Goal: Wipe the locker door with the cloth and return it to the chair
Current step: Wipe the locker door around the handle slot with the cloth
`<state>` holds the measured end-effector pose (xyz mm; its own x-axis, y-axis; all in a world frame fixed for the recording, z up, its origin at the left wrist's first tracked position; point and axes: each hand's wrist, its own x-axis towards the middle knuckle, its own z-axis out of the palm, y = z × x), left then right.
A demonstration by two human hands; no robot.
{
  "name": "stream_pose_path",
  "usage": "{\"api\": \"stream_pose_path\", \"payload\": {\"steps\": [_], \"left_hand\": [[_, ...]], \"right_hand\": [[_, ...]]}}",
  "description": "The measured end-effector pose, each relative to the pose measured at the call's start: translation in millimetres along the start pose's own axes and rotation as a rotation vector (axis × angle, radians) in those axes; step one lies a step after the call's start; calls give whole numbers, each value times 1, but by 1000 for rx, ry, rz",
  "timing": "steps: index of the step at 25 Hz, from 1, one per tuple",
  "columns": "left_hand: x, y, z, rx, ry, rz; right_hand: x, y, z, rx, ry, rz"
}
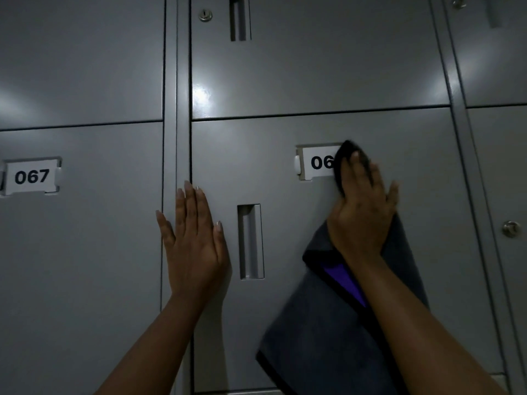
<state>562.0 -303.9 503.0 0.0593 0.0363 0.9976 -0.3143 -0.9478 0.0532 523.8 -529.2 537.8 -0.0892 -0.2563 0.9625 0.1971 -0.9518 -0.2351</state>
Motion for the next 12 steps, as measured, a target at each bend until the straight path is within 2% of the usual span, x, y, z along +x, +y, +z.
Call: {"api": "stream_pose_path", "payload": {"steps": [9, 11, 12], "left_hand": [[-1, 2, -3, -18, -14, -11], [-2, 2, -4, -18, -15, -11], [-2, 3, -4, -16, -17, -12]], "right_hand": [[-130, 16, -19, 194, -290, -628], [-133, 19, -27, 285, -263, -653], [-123, 19, -32, 328, -195, -586]]}}
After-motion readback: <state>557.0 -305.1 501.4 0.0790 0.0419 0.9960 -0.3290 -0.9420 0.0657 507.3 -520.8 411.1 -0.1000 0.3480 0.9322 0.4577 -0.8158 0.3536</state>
